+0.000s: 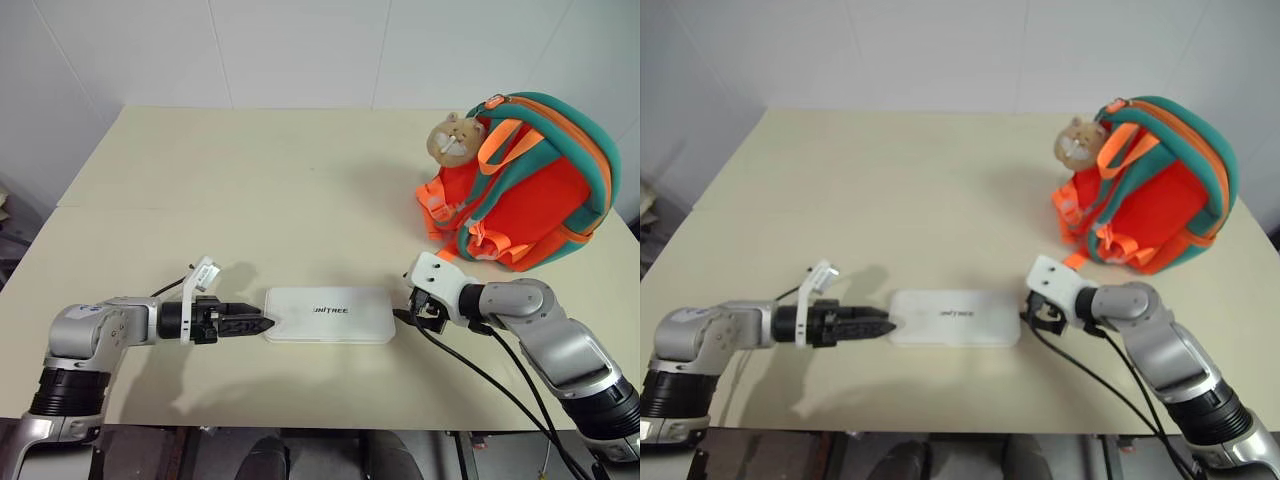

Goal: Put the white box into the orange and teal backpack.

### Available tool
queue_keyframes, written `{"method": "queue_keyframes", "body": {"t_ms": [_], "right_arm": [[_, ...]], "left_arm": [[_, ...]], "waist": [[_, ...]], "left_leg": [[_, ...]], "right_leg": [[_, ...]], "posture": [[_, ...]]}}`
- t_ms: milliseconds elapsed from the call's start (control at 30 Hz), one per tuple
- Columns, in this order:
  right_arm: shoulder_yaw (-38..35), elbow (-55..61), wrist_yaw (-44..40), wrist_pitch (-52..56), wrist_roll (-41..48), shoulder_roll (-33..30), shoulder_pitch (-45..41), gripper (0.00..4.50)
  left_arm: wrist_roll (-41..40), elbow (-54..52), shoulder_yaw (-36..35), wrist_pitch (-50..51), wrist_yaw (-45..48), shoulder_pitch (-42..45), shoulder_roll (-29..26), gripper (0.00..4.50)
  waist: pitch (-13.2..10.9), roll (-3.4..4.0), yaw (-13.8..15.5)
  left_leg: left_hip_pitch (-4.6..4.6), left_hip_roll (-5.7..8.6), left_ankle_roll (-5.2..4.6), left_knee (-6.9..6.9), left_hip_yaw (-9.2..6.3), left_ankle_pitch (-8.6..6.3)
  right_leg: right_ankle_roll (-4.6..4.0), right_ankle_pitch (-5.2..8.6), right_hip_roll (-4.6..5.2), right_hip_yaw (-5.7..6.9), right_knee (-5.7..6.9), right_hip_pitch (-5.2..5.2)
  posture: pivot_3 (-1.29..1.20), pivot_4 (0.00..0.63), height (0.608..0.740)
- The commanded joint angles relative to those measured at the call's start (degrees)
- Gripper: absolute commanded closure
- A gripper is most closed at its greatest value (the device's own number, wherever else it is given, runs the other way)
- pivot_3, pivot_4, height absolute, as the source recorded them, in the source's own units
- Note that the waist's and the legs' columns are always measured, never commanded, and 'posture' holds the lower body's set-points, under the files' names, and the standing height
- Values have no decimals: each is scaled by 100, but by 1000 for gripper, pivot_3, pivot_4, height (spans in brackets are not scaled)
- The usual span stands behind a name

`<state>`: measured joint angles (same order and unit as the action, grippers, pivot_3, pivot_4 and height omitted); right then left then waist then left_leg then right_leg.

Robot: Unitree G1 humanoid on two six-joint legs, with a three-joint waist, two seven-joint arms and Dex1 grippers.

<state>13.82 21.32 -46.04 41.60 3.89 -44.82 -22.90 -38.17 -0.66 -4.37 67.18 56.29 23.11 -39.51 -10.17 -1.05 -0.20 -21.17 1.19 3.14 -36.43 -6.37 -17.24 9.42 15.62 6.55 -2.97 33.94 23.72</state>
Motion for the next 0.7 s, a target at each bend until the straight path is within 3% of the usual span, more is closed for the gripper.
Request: {"method": "queue_keyframes", "body": {"t_ms": [33,333,700], "right_arm": [[-16,129,-16,-50,-23,12,-93,0],[-35,143,-29,-72,-28,0,-73,0],[-58,173,-20,-61,-37,-8,-33,0]], "left_arm": [[-158,36,-13,64,-34,133,79,25],[-191,243,169,133,47,270,248,25],[-371,562,-93,268,-133,446,687,25]], "waist": [[0,0,-3],[0,0,8],[0,0,1]], "left_leg": [[0,0,0,0,0,0],[1,1,1,-1,0,0],[-1,2,3,-1,0,1]], "right_leg": [[0,0,0,0,0,0],[0,0,1,0,0,0],[0,0,1,0,-2,-1]], "posture": [[0,150,740],[0,150,740],[0,150,740]]}}
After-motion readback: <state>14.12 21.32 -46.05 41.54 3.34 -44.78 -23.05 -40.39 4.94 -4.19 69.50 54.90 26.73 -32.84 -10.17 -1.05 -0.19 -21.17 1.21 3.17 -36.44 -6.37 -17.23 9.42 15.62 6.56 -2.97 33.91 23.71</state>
